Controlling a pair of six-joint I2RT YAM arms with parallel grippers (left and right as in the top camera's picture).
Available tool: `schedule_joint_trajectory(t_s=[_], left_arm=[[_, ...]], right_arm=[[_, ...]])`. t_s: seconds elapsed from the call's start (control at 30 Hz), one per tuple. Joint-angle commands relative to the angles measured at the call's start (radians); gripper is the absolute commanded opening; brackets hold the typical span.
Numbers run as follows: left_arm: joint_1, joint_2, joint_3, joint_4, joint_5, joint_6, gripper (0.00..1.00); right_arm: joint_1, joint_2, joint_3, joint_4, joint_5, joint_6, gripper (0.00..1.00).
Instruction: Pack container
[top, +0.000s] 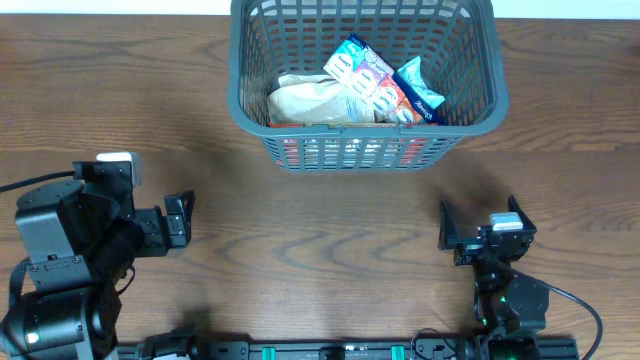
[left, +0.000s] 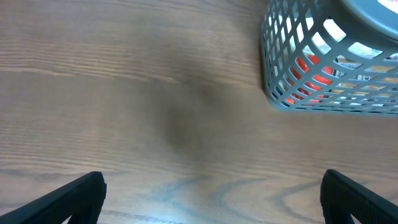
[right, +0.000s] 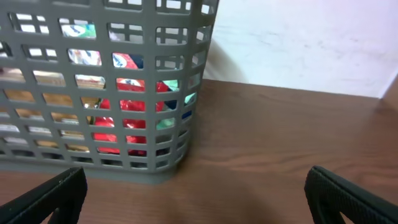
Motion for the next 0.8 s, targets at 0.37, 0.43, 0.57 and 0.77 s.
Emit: schedule_joint_trajectory(t_s=[0.37,0.43,0.57,0.77], left_arm=[[-0.001,0.000,0.003,-0.002,0.013,-0.013,0.98],[-0.001,0.000,0.003,-0.002,0.013,-0.013,0.98],[-0.001,0.000,0.003,-0.002,0.013,-0.013,0.99],[-0.001,0.000,0.003,-0.002,0.013,-0.013,0.99]], right_arm=[[-0.027,-0.011,-0.009,0.003,0.004,0.148,0.99],[-0.026,-0.011,-0.009,0.003,0.004,0.148,0.99],[-0.026,-0.011,-0.009,0.004,0.004,0.148,0.99],[-0.026,-0.011,-0.009,0.004,0.004,0.148,0.99]])
